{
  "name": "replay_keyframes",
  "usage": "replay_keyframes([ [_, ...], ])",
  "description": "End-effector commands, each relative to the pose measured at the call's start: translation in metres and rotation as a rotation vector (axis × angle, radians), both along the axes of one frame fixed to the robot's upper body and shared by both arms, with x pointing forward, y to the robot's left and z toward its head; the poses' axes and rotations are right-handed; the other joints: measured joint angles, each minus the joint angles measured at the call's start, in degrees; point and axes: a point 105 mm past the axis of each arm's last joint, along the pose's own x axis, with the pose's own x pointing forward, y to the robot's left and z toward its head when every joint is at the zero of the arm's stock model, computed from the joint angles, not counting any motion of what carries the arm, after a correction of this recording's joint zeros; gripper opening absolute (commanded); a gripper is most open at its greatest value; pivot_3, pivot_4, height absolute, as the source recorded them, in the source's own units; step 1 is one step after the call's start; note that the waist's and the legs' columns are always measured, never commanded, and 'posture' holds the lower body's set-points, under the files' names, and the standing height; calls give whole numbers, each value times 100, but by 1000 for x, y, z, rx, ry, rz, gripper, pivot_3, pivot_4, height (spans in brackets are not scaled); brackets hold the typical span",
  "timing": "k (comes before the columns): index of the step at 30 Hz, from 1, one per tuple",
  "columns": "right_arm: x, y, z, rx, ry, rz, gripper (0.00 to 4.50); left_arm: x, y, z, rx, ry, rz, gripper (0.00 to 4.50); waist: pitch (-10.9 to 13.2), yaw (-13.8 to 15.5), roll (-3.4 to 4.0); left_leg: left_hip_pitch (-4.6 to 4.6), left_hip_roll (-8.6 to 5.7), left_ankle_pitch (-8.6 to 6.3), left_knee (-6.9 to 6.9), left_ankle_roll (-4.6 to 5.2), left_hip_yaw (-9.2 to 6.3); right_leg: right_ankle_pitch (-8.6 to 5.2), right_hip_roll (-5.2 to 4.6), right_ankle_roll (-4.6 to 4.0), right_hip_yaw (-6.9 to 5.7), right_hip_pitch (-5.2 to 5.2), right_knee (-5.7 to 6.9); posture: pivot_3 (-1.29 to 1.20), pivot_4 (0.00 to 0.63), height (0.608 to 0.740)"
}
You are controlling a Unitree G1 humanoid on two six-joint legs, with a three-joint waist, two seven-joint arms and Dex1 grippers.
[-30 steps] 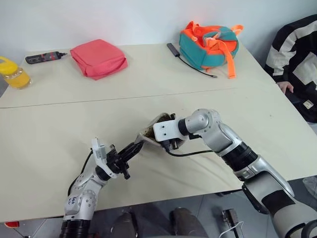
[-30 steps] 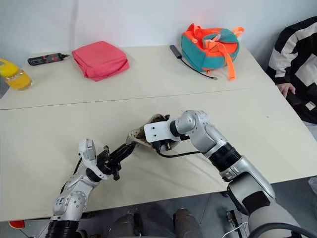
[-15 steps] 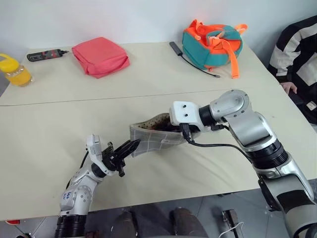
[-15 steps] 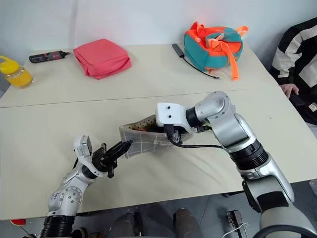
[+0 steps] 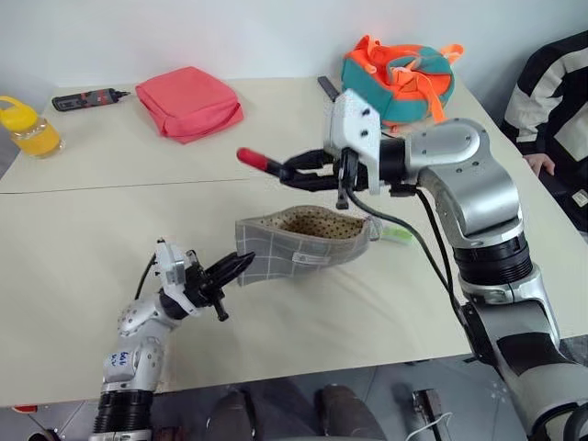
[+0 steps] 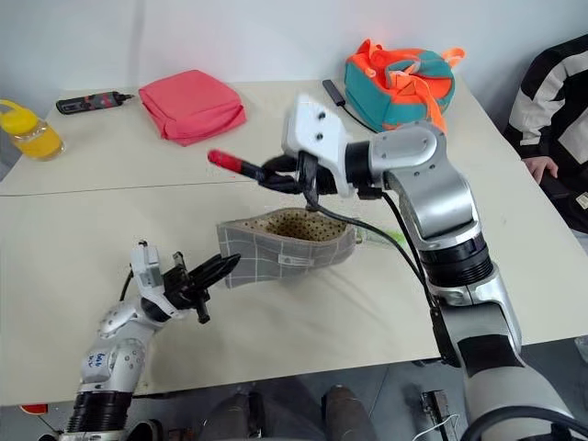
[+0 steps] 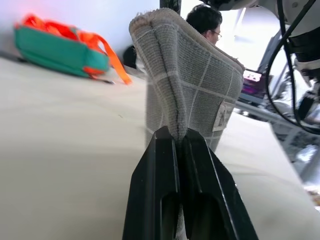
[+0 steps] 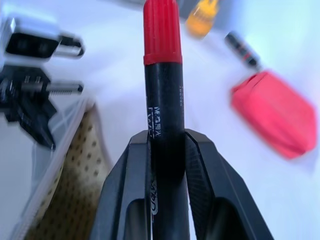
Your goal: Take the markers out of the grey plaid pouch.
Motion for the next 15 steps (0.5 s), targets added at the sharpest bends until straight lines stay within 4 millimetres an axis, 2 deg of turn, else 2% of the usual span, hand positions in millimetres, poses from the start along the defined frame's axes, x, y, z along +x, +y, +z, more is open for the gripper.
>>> replay_keyframes([
  [1,-3,0,37,157,-73,-13,581,10,19,20,44,-107,121,0,0,-4,0,-6,1,0,0,0,0,0,1,0,0,-9,4,0,150,740],
  [4,15,-18,37,140,-108,-118,581,20,52,42,80,-192,276,0,-1,-10,-3,-35,4,1,7,-2,3,1,3,1,1,-52,29,0,150,740],
  [6,24,-32,21,69,-100,-175,581,22,72,56,124,-250,368,0,-1,-10,-3,-68,7,2,24,-2,2,1,3,2,-1,-86,43,0,150,740],
  [9,31,-51,-19,-95,-78,-234,581,20,98,78,248,-360,508,0,1,-4,-6,-69,4,1,29,-2,5,2,-4,4,-1,-87,37,0,150,740],
  [11,31,-64,-48,-191,-38,-261,581,18,112,79,422,-421,601,0,2,-7,-7,-69,4,1,21,-2,7,1,-4,4,-2,-90,31,0,150,740],
  [14,24,-72,-80,-277,12,-264,579,17,116,63,718,-477,629,0,5,-12,-5,-69,4,1,4,-2,17,1,-3,4,3,-97,28,0,150,740],
  [15,23,-76,-91,-321,16,-274,579,18,116,61,733,-480,649,0,5,-21,-5,-68,3,1,-2,-2,30,1,-7,4,11,-107,28,0,150,740],
])
